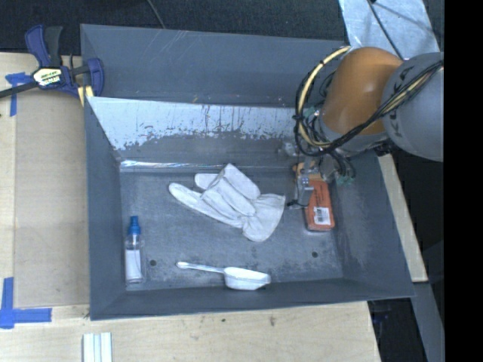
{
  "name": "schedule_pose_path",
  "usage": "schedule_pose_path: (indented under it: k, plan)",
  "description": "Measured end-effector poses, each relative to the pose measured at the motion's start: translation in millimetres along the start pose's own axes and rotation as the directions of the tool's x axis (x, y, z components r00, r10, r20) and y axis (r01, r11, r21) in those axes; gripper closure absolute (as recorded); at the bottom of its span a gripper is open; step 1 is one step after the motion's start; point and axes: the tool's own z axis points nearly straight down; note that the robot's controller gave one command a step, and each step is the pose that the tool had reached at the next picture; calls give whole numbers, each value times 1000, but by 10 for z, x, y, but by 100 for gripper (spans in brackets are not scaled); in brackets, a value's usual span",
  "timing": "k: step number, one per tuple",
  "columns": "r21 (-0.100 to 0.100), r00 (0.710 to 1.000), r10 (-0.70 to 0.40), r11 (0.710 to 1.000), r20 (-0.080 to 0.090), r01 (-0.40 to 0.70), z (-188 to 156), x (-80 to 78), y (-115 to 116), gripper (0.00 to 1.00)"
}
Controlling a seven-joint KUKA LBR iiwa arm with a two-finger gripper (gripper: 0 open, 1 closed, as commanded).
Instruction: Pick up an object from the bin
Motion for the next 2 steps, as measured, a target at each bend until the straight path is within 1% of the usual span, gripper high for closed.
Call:
schedule_pose_path:
  k: [1, 2]
  plan:
    - [-1, 996, 91, 996, -11, -91, 227, 160, 324, 0]
    - [-3, 997, -71, 998, -4, 71, 288, 95, 794, 100]
